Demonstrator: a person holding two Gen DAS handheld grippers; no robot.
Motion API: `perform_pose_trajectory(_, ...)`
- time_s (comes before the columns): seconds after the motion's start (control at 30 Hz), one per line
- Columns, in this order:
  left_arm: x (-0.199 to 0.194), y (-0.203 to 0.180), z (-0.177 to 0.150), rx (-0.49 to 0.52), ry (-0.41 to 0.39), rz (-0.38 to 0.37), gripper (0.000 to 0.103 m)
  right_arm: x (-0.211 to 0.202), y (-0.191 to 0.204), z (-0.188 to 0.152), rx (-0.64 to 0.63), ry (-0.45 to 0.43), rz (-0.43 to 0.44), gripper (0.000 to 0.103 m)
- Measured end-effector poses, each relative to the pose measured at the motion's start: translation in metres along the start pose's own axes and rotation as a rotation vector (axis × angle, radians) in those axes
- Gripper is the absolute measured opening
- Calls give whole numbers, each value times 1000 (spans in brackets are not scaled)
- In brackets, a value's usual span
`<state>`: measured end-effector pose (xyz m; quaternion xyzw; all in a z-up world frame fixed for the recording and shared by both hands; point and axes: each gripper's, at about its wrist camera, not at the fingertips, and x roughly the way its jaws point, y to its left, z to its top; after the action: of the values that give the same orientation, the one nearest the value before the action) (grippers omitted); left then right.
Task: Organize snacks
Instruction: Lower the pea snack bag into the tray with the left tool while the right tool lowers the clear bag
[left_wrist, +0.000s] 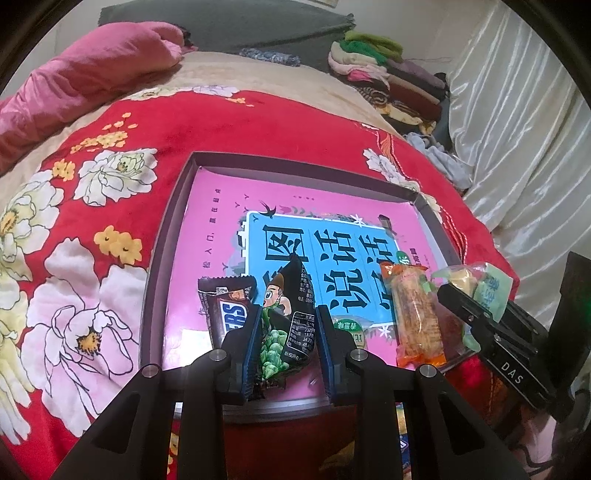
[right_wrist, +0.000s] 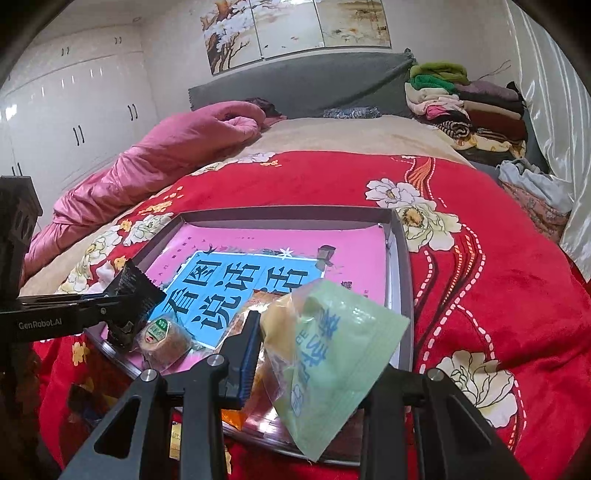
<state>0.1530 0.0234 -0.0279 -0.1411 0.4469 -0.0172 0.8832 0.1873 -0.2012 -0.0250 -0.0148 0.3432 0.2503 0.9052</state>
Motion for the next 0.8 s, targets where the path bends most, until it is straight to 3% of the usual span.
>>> perform_pose_trajectory(0.53,5,-2,-1,14,13,-3,29,-3,-3,1,34,-1,18,36)
perform_pose_trajectory(0.8,10,1,-1,1,22,2,29,-5,-4,2,42,-11,20,42)
